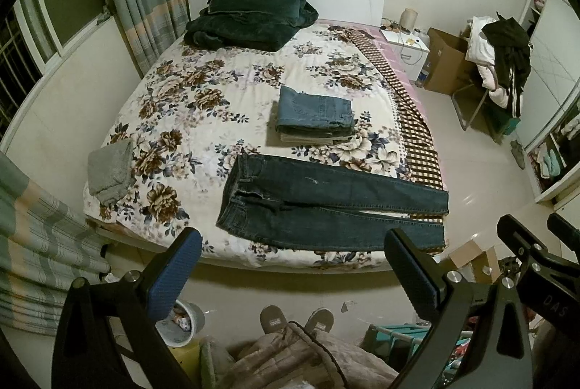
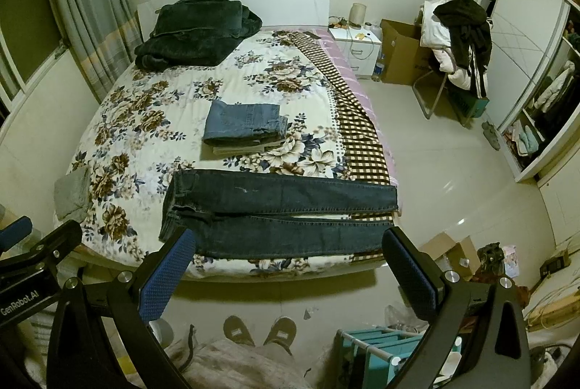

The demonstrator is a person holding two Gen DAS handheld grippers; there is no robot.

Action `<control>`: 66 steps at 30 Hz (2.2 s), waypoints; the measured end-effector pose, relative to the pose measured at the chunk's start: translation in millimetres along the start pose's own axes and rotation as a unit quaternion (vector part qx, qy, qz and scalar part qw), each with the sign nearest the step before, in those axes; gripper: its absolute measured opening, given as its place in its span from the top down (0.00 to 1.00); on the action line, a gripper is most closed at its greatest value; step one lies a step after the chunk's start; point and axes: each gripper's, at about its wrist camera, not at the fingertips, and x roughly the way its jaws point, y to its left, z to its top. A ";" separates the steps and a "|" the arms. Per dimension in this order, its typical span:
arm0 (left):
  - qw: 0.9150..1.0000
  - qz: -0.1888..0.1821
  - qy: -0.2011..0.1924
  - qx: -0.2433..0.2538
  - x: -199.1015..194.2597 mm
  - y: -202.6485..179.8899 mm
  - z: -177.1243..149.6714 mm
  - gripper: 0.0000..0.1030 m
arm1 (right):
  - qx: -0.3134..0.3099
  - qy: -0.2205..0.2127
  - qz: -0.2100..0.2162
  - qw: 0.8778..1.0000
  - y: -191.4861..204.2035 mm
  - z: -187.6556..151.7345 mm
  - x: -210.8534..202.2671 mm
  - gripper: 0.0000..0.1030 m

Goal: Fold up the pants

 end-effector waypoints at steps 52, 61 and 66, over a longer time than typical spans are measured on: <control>0.993 0.057 0.060 -0.089 211.9 20.6 82.0 0.00 | 0.152 0.102 -0.058 0.981 -73.0 38.7 249.2 0.00; 0.957 0.132 0.183 -0.183 401.1 35.0 123.1 0.00 | 0.246 0.205 -0.062 0.945 -173.7 73.1 519.1 0.00; 0.933 0.149 0.241 -0.222 503.8 36.4 140.8 0.00 | 0.285 0.253 -0.061 0.922 -207.8 83.6 644.0 0.00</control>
